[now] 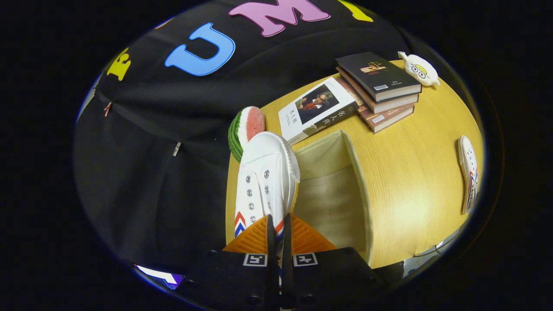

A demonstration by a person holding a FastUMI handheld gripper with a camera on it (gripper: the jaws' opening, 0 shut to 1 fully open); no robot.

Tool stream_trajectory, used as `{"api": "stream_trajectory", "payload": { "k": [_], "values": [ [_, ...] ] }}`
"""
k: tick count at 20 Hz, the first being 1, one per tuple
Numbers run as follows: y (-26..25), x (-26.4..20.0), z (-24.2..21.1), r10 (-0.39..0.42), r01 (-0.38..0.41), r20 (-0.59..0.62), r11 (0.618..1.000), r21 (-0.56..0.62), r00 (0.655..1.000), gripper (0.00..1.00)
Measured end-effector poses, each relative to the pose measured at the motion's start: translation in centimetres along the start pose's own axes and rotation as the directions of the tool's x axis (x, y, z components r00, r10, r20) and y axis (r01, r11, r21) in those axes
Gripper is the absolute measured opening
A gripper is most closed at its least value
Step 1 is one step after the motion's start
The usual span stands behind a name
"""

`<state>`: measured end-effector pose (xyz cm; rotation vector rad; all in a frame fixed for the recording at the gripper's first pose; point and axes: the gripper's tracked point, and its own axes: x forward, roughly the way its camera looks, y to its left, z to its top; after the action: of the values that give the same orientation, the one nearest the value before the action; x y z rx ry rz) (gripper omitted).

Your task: Open the storage box then place both shoes into the box .Put the left shoe in first, then the right shoe, with the right side of both shoes facing outward in a uniform manner.

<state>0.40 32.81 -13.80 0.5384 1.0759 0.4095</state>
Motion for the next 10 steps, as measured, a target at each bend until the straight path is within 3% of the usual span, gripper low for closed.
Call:
{"api": "stream_trajectory", "payload": {
  "k": [8,9,10],
  "values": [
    [-1.1,2.7,-2.7,-0.086,0.083,-0.065,0.995,-0.049,0.994,0.08],
    [-0.5,2.9,-3.1,-0.054,0.051,-0.075,0.998,-0.044,0.996,0.08],
    [0.7,3.0,-3.0,-0.011,0.009,-0.079,1.000,-0.019,0.997,0.20]
  ]
}}
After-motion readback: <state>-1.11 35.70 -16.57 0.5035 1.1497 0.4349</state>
